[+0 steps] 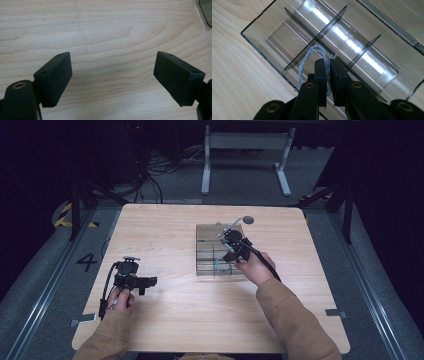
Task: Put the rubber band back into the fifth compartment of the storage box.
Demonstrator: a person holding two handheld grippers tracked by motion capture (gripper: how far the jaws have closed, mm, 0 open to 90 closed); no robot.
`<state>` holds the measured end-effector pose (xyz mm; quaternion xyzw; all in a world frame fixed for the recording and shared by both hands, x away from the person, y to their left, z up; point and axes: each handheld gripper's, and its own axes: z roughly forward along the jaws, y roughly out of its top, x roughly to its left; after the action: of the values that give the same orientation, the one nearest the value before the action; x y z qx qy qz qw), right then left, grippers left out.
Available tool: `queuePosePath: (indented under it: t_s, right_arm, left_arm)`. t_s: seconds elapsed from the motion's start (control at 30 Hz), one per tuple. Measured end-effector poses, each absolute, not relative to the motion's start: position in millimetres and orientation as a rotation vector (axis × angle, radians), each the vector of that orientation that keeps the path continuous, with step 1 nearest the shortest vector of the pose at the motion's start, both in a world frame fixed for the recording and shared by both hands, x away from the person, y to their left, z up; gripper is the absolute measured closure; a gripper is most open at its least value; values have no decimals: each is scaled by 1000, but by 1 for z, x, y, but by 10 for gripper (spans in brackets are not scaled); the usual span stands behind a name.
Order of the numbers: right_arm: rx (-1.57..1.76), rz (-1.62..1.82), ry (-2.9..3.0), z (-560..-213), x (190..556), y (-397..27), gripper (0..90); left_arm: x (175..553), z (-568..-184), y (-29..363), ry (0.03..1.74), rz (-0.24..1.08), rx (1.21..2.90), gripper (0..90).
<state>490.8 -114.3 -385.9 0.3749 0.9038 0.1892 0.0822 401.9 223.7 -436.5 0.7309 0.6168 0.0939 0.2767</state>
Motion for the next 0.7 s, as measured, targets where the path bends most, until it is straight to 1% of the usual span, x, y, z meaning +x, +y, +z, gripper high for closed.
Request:
queuePosePath:
  t_s: [0.7]
  right_arm:
    - [1130, 537, 2729, -409, 498, -112, 835]
  left_arm:
    - [402, -437, 224, 1651, 252, 1970, 160]
